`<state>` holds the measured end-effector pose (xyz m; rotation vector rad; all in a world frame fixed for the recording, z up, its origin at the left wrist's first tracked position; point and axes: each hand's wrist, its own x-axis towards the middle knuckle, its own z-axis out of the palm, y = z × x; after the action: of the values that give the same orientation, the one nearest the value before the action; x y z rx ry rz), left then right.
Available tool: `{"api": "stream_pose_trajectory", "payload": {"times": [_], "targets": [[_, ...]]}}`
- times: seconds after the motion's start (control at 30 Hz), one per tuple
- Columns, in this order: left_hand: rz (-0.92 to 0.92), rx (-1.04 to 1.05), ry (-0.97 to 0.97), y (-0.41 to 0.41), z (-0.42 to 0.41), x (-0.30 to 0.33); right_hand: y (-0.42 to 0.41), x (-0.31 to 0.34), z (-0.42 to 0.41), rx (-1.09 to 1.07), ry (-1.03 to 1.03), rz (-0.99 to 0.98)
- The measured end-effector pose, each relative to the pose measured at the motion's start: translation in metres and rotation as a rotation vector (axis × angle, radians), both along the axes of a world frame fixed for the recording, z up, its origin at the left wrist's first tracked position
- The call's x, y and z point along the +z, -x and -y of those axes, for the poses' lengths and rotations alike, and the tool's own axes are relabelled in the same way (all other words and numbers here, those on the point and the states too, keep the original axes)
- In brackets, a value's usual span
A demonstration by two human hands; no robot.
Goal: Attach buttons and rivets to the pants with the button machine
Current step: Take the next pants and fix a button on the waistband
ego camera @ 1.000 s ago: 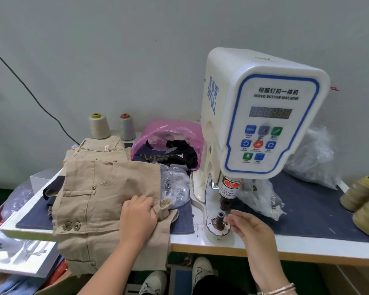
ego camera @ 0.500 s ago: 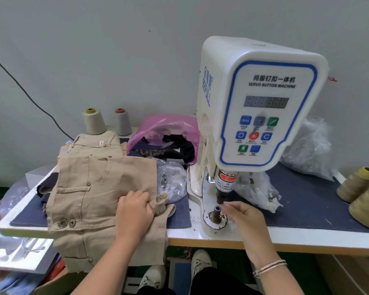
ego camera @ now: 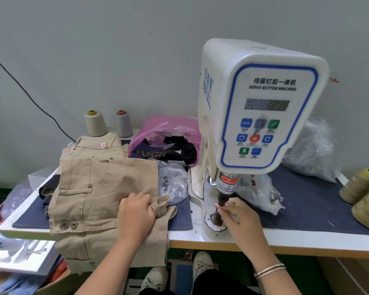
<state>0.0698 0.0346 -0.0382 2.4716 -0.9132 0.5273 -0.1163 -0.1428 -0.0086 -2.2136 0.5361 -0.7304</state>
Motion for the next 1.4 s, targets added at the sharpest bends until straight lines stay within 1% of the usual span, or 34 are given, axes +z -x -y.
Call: {"api": "stream_pose_trajectory", "payload": {"times": [0.13, 0.2, 0.27, 0.33, 0.37, 0.47, 0.53, 0.63, 0.73, 1.03, 1.2, 1.27, 1.4], "targets": [[-0.014, -0.007, 0.005, -0.001, 0.0, 0.0, 0.012, 0.0, 0.006, -0.05, -0.079, 0.117], [-0.011, -0.007, 0.014, 0.0, 0.0, 0.0, 0.015, 0.004, 0.022, -0.163, -0.12, 0.172], [-0.009, -0.004, 0.019, -0.001, 0.0, 0.0, 0.012, 0.011, 0.047, -0.318, -0.088, 0.15], [-0.011, -0.004, 0.016, -0.001, 0.0, -0.001, 0.003, 0.019, 0.077, -0.405, 0.01, 0.035], [-0.012, -0.004, 0.015, -0.001, 0.0, -0.001, -0.005, 0.022, 0.09, -0.418, 0.061, -0.064], [-0.012, 0.002, 0.014, -0.001, 0.0, -0.002, -0.029, 0.027, 0.115, -0.42, 0.185, -0.504], [-0.011, 0.008, 0.023, -0.001, 0.0, -0.002, -0.04, 0.028, 0.121, -0.413, 0.237, -0.683], [-0.017, 0.01, 0.02, -0.001, 0.0, -0.002, -0.051, 0.032, 0.12, -0.412, 0.368, -0.796], [-0.022, 0.007, 0.023, -0.002, 0.0, -0.003, -0.056, 0.035, 0.119, -0.42, 0.42, -0.854], [-0.02, 0.01, 0.006, -0.003, 0.0, -0.004, -0.062, 0.036, 0.114, -0.43, 0.457, -0.905], [-0.033, 0.011, -0.002, -0.002, 0.0, -0.002, -0.059, 0.033, 0.112, -0.393, 0.541, -0.908], [-0.041, 0.01, -0.003, -0.001, 0.0, -0.001, -0.056, 0.029, 0.116, -0.384, 0.55, -0.874], [-0.048, 0.005, -0.003, 0.0, -0.001, 0.0, -0.046, 0.026, 0.123, -0.373, 0.456, -0.739]]}}
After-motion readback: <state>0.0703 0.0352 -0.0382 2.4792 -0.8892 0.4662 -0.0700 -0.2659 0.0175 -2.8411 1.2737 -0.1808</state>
